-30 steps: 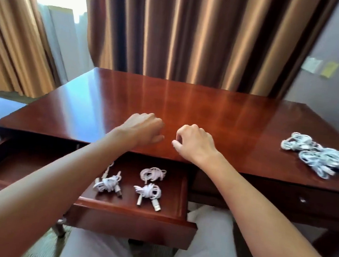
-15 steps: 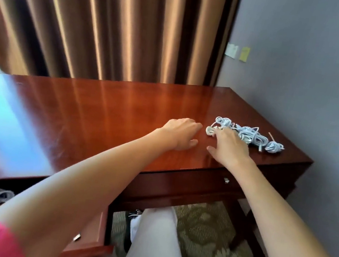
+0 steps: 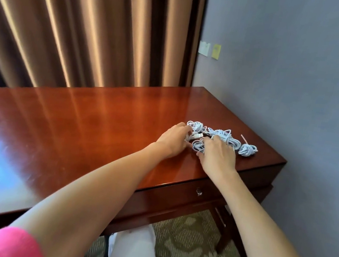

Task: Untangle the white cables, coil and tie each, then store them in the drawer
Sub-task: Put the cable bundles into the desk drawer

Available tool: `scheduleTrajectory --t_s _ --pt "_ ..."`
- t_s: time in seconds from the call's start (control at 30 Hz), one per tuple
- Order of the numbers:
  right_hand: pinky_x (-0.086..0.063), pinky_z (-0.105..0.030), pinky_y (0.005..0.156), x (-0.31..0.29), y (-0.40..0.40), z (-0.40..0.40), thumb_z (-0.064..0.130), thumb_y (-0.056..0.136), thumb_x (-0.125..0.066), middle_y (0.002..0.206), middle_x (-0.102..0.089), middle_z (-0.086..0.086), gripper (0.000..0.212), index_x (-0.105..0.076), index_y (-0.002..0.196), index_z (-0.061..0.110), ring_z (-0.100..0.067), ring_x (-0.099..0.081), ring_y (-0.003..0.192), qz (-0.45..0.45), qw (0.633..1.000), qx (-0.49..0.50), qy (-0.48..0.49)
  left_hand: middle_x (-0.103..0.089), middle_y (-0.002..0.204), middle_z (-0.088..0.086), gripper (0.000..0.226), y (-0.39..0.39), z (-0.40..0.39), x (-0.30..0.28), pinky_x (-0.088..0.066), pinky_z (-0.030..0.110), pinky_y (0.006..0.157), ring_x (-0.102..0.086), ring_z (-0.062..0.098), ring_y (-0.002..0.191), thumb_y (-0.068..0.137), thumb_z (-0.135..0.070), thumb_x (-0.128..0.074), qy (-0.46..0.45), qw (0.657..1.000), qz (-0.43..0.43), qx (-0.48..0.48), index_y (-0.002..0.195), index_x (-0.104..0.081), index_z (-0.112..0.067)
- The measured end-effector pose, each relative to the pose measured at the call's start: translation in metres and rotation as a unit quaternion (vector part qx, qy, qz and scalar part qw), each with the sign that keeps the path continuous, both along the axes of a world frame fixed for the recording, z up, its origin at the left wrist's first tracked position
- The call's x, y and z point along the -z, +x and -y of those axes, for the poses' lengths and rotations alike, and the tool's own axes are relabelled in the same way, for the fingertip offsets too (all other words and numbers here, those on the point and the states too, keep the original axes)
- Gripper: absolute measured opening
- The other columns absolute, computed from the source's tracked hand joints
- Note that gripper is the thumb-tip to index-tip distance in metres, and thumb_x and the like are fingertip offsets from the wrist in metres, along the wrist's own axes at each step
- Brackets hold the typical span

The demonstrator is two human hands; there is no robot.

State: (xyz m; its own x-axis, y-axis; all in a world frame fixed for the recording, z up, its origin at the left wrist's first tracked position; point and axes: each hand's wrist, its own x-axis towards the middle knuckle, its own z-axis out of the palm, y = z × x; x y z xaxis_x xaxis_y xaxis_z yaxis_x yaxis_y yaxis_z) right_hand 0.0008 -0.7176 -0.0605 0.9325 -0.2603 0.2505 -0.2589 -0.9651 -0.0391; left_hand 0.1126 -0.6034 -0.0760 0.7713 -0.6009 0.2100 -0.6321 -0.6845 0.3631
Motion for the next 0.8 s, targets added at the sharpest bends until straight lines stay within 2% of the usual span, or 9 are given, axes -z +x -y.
scheduleTrajectory --t_s 0.1,0.17,0.27,0.37,0.5,0.6,0.7,0.8 --pt "-0.048 -0.041 0.089 -0.005 -0.002 -0.002 0.035 0.099 -0.061 0.122 -0.063 -0.011 0.033 -0.059 0.121 0.012 -0.032 -0.063 0.114 0.002 1.000 0.014 -0.002 -0.056 0.118 0.009 0.030 -0.002 -0.005 -0.002 -0.047 0.042 0.090 -0.055 0.033 0.111 0.085 -0.014 -0.073 -0.019 1.000 0.001 -0.005 0.111 -0.058 -0.010" --pt "-0.050 -0.040 0.087 -0.011 -0.003 -0.010 0.035 0.099 -0.060 0.119 -0.066 -0.011 0.033 -0.058 0.121 0.011 -0.032 -0.064 0.112 0.015 1.000 0.009 -0.003 -0.056 0.113 0.010 0.034 -0.004 -0.017 -0.004 -0.048 0.041 0.084 -0.056 0.035 0.105 0.079 -0.012 -0.073 -0.012 1.000 -0.006 -0.005 0.107 -0.055 -0.010" --pt "-0.051 -0.040 0.083 -0.023 -0.006 -0.029 0.037 0.098 -0.061 0.115 -0.069 -0.011 0.033 -0.059 0.120 0.011 -0.033 -0.066 0.109 0.046 0.999 -0.015 -0.002 -0.053 0.114 0.010 0.047 -0.015 -0.041 -0.013 -0.050 0.042 0.083 -0.055 0.033 0.102 0.073 -0.015 -0.077 0.013 1.000 -0.009 -0.007 0.113 -0.052 -0.010" --pt "-0.046 -0.037 0.075 -0.034 -0.010 -0.063 0.037 0.096 -0.063 0.111 -0.068 -0.012 0.031 -0.061 0.114 0.012 -0.035 -0.066 0.106 0.063 0.996 -0.058 0.019 -0.054 0.116 0.009 0.051 -0.029 -0.082 -0.024 -0.052 0.041 0.084 -0.055 0.030 0.102 0.075 -0.016 -0.076 0.016 1.000 0.003 -0.023 0.120 -0.054 -0.010" --pt "-0.043 -0.037 0.073 -0.045 -0.016 -0.131 0.040 0.095 -0.065 0.110 -0.069 -0.012 0.031 -0.062 0.112 0.014 -0.037 -0.065 0.105 0.047 0.989 -0.135 0.044 -0.059 0.106 0.008 0.046 -0.056 -0.176 -0.042 -0.049 0.036 0.083 -0.058 0.026 0.097 0.071 -0.015 -0.074 -0.012 0.997 0.035 -0.061 0.115 -0.063 -0.007" --pt "-0.039 -0.033 0.071 -0.049 -0.024 -0.189 0.042 0.094 -0.066 0.111 -0.069 -0.008 0.031 -0.064 0.113 0.018 -0.035 -0.066 0.104 0.027 0.975 -0.200 0.089 -0.063 0.100 0.006 0.038 -0.078 -0.260 -0.048 -0.045 0.027 0.078 -0.060 0.023 0.093 0.070 -0.016 -0.076 -0.006 0.992 0.043 -0.121 0.107 -0.070 -0.009" --pt "-0.048 -0.034 0.075 -0.050 -0.032 -0.250 0.045 0.089 -0.070 0.109 -0.070 -0.003 0.031 -0.066 0.110 0.023 -0.030 -0.066 0.102 -0.007 0.948 -0.275 0.158 -0.060 0.089 0.000 0.034 -0.110 -0.345 -0.049 -0.039 0.023 0.074 -0.061 0.023 0.088 0.068 -0.019 -0.077 0.010 0.981 0.050 -0.188 0.101 -0.074 -0.010" --pt "-0.056 -0.042 0.086 -0.045 -0.040 -0.310 0.049 0.083 -0.073 0.102 -0.072 0.000 0.031 -0.068 0.104 0.026 -0.026 -0.069 0.097 -0.042 0.913 -0.342 0.219 -0.058 0.082 -0.003 0.044 -0.155 -0.422 -0.044 -0.043 0.027 0.072 -0.060 0.020 0.078 0.059 -0.036 -0.065 0.016 0.971 0.028 -0.238 0.094 -0.075 -0.011"
